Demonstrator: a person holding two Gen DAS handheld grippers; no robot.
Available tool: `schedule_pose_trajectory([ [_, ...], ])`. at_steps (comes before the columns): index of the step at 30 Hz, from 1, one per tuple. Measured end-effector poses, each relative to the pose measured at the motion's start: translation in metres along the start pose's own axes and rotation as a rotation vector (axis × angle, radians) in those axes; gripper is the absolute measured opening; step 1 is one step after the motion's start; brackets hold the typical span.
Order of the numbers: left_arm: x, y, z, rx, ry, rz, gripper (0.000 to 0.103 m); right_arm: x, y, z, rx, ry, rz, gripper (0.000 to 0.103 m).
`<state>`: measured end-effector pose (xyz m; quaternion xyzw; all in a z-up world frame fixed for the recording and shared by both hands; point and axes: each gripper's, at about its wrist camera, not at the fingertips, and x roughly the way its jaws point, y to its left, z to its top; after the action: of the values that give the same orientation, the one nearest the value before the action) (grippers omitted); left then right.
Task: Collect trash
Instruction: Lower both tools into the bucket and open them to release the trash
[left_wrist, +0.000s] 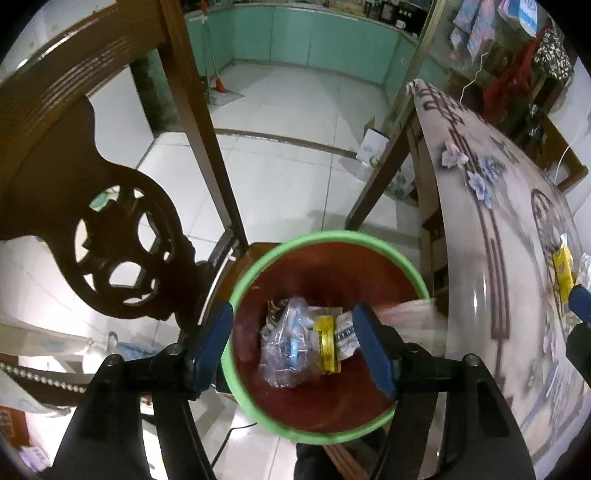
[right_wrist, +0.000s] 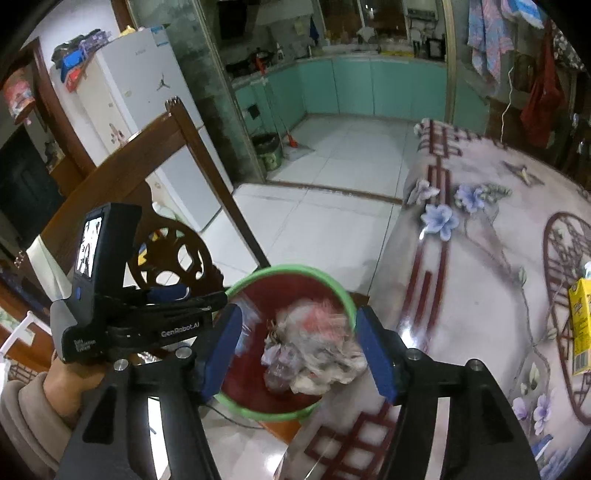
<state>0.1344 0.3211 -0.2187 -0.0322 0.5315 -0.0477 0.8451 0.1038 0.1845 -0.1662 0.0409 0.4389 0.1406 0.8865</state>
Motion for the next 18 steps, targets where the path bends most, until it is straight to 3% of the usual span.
schedule_pose_trajectory([
  [10,-0.028,-0.008,-0.005,-0.034,-0.053,-0.004,0.068,-0.019,-0.019,-0.009,0.047,-0.004,0.003,0.063],
  [14,-0.043,-0.018,-0.013,-0.047,-0.085,-0.022,0.073,-0.029,-0.029,-0.018,0.046,-0.002,-0.005,0.063],
  [18,-0.046,-0.033,-0.024,-0.040,-0.076,-0.029,0.073,-0.040,-0.046,-0.031,0.036,0.017,-0.040,0.063],
])
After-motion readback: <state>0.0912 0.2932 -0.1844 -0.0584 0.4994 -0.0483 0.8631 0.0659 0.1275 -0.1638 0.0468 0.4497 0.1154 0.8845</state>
